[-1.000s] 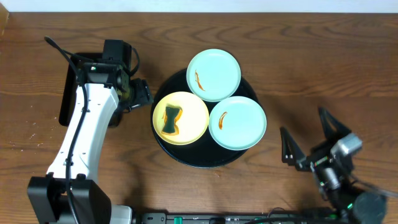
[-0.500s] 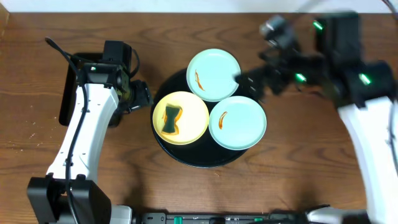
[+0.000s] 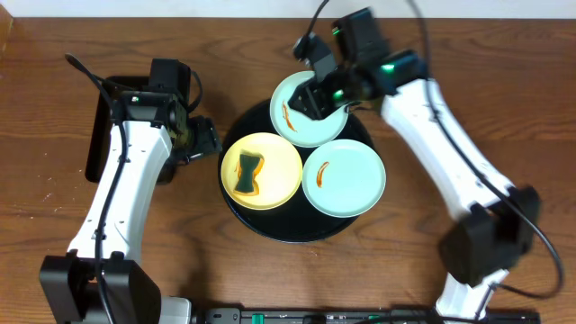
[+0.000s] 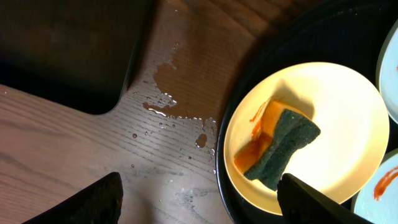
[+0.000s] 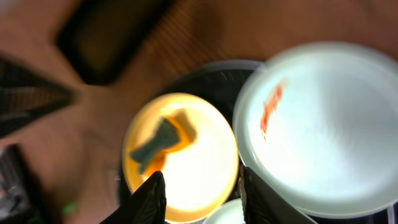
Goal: Clean dirty plates on tray and stack at the side
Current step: 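Move the right gripper to the cream plate rim and grip it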
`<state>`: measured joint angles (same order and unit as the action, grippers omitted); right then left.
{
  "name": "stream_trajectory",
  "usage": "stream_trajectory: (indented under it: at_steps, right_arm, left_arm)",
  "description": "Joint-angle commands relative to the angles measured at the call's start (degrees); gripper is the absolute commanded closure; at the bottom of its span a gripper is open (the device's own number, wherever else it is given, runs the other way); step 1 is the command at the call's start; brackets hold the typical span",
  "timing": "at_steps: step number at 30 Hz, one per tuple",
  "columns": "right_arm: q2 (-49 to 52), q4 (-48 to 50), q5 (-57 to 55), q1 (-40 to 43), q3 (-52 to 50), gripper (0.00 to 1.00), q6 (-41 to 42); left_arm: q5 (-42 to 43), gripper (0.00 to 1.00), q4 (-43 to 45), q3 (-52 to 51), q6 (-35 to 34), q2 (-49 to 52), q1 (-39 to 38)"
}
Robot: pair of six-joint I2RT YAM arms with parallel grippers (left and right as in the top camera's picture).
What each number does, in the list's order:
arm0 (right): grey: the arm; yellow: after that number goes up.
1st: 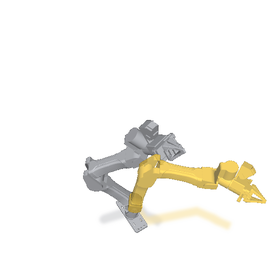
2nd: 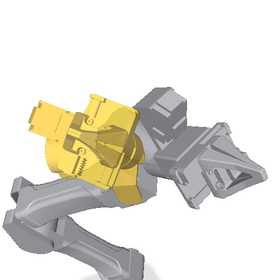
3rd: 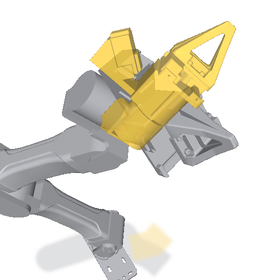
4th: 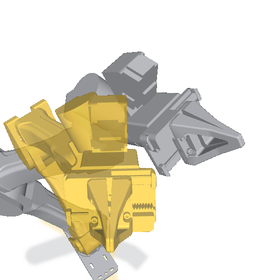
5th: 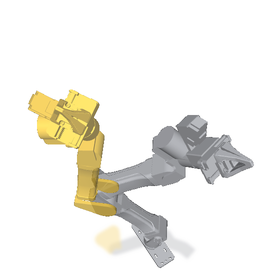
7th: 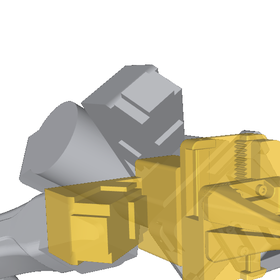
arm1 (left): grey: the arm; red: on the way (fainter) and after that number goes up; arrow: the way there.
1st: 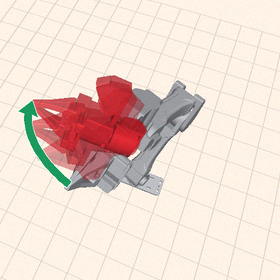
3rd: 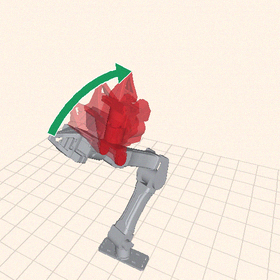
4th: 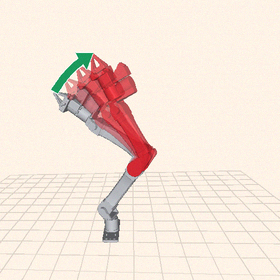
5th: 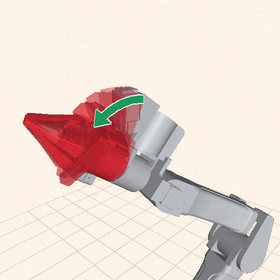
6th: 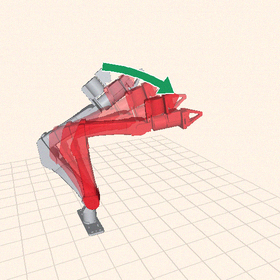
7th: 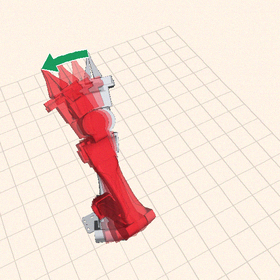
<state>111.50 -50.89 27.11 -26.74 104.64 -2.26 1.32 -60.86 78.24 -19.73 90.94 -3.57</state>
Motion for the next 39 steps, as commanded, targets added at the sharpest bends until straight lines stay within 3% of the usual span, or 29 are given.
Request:
stream_trajectory:
  at_steps: [1, 7, 16, 31, 39]
  right_arm:
    - [5.11, -0.79, -10.73, -3.45, 0.98, 0.64, 9.77]
    - [11.08, -3.93, -14.08, -7.89, 0.98, 0.53, 14.86]
    - [11.26, -9.6, -20.22, -9.7, 0.04, 0.63, 18.56]
    - [11.47, -0.61, -20.26, -10.49, -8.81, 0.7, 20.06]
    - [11.47, 0.44, -20.24, -10.47, -9.53, 0.68, 20.31]
  left_arm:
    - [-0.28, 0.2, -0.15, -0.04, -0.74, -0.72, 0.02]
    - [-0.28, 0.2, -0.17, -0.15, -0.74, -0.72, 0.02]
    - [-0.28, 0.2, 0.07, -0.24, -0.76, -0.7, 0.02]
    - [-0.28, 0.19, 0.07, -0.35, -0.74, -0.7, 0.02]
    - [-0.28, 0.19, 0.07, -0.35, -0.74, -0.7, 0.02]
